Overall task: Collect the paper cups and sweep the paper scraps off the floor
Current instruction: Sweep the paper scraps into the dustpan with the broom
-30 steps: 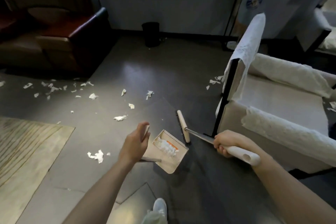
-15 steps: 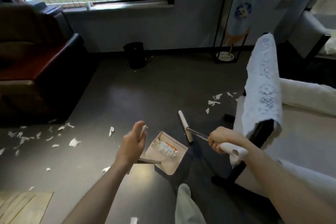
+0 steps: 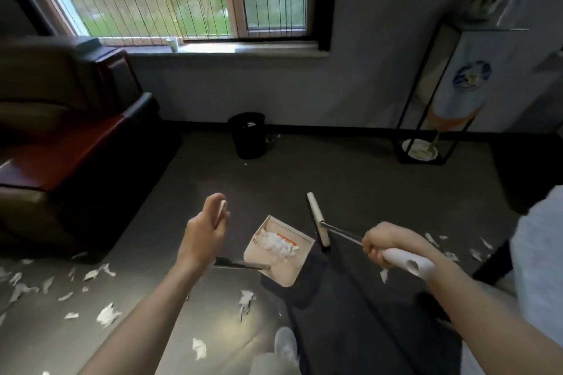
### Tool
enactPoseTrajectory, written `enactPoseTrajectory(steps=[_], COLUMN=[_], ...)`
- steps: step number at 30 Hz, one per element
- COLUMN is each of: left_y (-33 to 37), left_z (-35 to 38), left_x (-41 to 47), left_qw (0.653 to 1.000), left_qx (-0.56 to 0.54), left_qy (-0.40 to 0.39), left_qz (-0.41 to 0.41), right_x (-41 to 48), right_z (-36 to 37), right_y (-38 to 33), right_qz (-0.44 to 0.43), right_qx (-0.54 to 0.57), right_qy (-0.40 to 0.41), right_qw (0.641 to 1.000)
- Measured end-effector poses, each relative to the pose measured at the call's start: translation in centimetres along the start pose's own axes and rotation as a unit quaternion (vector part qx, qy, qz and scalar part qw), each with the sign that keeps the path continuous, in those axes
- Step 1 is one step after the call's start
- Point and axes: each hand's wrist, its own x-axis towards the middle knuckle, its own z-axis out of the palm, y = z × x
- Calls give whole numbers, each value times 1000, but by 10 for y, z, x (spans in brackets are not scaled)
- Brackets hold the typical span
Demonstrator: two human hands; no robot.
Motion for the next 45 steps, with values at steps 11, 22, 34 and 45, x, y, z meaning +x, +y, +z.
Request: enactPoseTrajectory(steps=[11, 22, 34, 45], left_y=[2, -11, -42, -85], left_z=[-8, -12, 12, 65], left_x=[293, 550, 771, 757], left_qw=[998, 974, 827, 720], left_qx=[8, 112, 403, 384], left_qy=[51, 101, -61, -391], left_qz=[43, 171, 388, 426], right_x=[142, 294, 346, 364], right_z=[-29, -29, -10, 40], right_y=[-218, -369, -478, -541], right_qz=[-29, -139, -135, -89], right_qx=[68, 153, 183, 291], right_qy=[-4, -22, -2, 47], right_qw=[997, 978, 974, 951])
